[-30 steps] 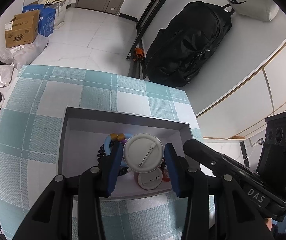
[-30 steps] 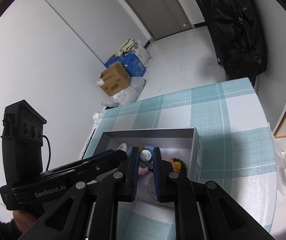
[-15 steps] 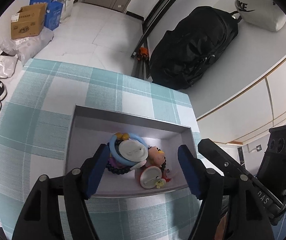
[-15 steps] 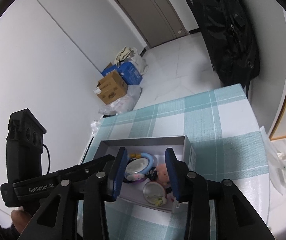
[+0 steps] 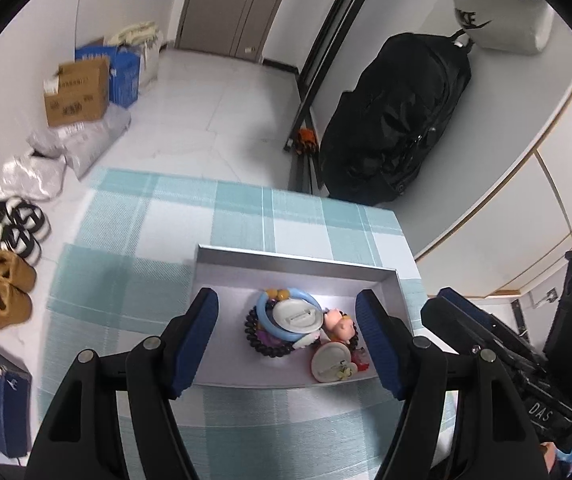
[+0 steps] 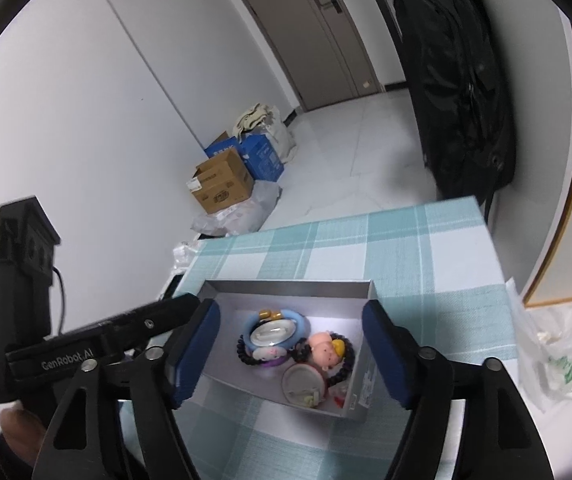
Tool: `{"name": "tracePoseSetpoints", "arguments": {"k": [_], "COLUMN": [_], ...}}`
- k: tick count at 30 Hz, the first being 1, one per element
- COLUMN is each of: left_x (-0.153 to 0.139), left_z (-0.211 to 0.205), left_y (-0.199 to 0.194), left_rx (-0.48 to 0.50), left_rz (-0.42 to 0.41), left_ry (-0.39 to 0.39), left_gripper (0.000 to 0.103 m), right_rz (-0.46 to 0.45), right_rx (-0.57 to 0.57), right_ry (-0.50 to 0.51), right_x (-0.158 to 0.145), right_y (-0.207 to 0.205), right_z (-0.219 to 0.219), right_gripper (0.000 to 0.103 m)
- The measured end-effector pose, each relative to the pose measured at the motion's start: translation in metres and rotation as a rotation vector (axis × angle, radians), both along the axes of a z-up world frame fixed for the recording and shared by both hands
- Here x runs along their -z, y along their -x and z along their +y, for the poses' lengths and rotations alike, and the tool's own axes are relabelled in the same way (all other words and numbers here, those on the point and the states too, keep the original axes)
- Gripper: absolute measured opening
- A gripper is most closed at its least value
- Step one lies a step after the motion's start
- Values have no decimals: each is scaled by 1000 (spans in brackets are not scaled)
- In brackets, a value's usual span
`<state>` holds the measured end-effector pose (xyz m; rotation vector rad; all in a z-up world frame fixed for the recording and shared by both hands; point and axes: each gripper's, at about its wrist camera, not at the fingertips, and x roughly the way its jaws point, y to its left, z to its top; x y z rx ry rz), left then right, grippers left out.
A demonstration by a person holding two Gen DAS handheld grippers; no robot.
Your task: Organize jewelry
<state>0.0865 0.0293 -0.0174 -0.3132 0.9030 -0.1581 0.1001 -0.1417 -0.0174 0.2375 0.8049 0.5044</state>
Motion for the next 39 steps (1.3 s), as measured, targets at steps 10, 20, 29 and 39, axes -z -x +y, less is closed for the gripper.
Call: {"name": "tracePoseSetpoints", "arguments": {"k": [10,20,29,39], "left_x": [-18,-28,-28,-26], "left_z": [-3,-4,-8,-7], "left_y": [28,57,68,71], "left_rx": [-24,-66,-76,-87], "left_rz": [-127,-227,-255,-241], "left_ry": [-109,-163,-217,-206], "left_gripper": [68,83,85,85], "right_rz": [-106,-163,-195,-194], "right_rx": [-26,-34,-39,-38], "right_ry": [27,5,17,41], "right_x": [-14,-22,-24,-23], "right_y": [29,57,68,73], "right_z": [4,-2,0,-1], "right_gripper": [90,102,103,103]}}
